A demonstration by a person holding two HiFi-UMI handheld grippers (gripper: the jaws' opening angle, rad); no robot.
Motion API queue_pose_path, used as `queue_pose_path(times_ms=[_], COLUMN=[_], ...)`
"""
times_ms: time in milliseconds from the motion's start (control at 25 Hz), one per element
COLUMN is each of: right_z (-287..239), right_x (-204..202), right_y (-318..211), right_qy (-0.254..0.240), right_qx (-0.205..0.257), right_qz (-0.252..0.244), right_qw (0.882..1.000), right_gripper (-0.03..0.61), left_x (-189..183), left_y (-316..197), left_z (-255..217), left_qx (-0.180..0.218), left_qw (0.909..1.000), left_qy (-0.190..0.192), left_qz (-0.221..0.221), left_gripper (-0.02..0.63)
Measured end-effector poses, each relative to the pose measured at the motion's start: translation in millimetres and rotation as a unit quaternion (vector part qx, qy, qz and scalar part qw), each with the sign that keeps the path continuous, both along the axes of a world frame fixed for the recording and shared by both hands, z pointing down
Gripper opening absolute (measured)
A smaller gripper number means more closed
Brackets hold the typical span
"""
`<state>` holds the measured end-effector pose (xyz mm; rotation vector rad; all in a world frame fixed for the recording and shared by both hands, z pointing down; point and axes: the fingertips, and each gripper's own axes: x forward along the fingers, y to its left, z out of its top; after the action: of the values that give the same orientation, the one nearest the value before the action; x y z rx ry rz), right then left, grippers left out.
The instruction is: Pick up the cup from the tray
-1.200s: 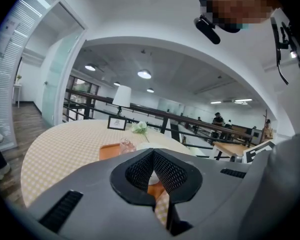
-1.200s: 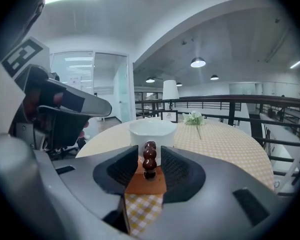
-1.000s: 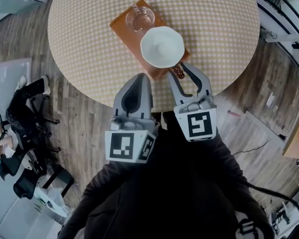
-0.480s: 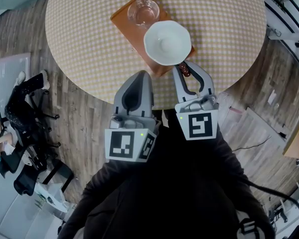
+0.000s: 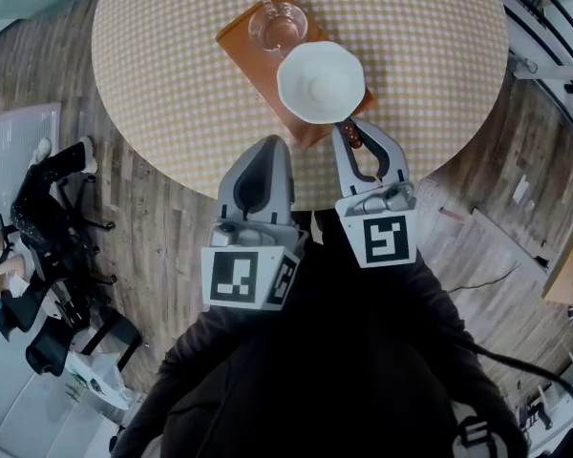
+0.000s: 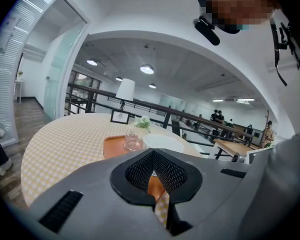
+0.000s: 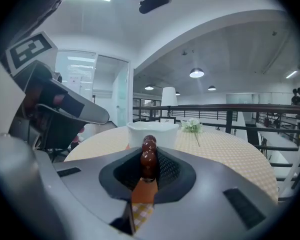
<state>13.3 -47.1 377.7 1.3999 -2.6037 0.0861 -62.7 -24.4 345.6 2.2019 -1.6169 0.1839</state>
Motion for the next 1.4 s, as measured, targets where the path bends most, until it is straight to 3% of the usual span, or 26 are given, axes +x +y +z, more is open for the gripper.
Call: queue_pose_path(times_ms=[760, 1400], right_z=[-29, -71], right_x=[12, 49], right_y=[-7, -49], right_qy=[-0.039, -0.027], right_qx=[0.014, 0.061], right_qz=[0.011, 0.062], right_qw=[0.999, 0.996], right_gripper=[0.034, 0.034], left_x=[8, 34], left_y=[-9, -52], left_z=[-21, -63], left_qx=[0.023, 0.073], left_qw=[0.9997, 0.9958], left_qy=[-0.005, -0.002], left_qz=[0.007, 0.056], left_gripper=[0.006, 0.006])
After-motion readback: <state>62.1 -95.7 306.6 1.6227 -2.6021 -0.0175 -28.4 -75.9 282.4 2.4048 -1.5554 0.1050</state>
